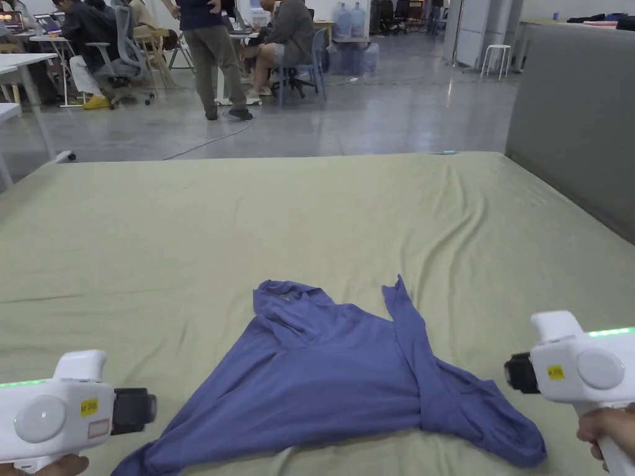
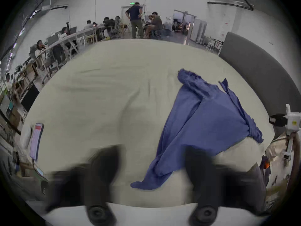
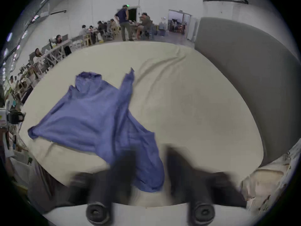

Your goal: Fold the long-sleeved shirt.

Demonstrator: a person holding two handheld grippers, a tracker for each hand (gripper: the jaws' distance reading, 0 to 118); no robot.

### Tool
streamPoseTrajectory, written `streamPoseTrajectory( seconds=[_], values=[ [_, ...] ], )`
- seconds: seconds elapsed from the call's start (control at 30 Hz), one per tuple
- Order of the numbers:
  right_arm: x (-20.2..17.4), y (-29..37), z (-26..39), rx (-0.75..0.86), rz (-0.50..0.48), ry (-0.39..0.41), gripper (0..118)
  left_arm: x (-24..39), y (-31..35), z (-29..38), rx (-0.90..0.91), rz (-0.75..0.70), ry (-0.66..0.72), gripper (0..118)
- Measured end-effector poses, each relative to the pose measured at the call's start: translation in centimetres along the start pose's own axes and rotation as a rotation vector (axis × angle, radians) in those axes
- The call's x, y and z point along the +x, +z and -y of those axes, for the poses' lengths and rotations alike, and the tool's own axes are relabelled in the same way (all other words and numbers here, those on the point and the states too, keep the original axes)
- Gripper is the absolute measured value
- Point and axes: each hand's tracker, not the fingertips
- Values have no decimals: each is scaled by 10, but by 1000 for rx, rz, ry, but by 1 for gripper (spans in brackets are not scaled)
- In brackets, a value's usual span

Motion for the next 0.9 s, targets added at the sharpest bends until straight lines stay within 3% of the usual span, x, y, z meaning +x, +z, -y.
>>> streamPoseTrajectory(
  seconds=[0.03, 0.1, 0.2, 0.3, 0.33, 0.37, 0.43, 0.47, 0.63, 0.7, 0.83, 0.87, 0.9],
  values=[
    [-7, -1, -3, -13, 11, 17, 0, 2, 0, -2, -6, 8, -1, 0],
    [-24, -10, -8, -52, -34, 44, 0, 5, -2, -6, -11, -5, 7, 0],
    [-42, -15, -12, -44, 16, 91, 0, 12, -1, -11, -21, -2, -8, 0],
    [-46, -15, -15, -43, 21, 82, 0, 9, -4, -7, -21, -16, -10, 0],
    [-49, -17, -15, -43, 20, 70, 0, 7, -6, -9, -25, -12, 9, 11],
    [-52, -19, -14, -44, 19, 66, 0, 3, -7, 2, -41, -6, 19, 32],
    [-49, -15, -15, -43, 10, 68, 0, 0, -16, 6, -65, 0, 16, 105],
    [-52, -15, -15, -43, 3, 69, 0, -1, -21, 8, -78, -8, 14, 115],
    [-56, -17, -14, -46, -13, 77, 0, -8, -52, 24, -191, -93, 25, 115],
    [-52, -16, -14, -51, -15, 77, 0, -9, -65, 31, -240, -118, 42, 109],
    [-53, -23, -12, -74, -17, 90, 0, -6, -79, 44, -273, -99, 54, 64],
    [-55, -26, -12, -80, -17, 93, 0, -5, -81, 47, -276, -76, 62, 48],
    [-57, -30, -14, -87, -22, 97, 0, -3, -78, 47, -256, -23, 79, 15]
  ],
)
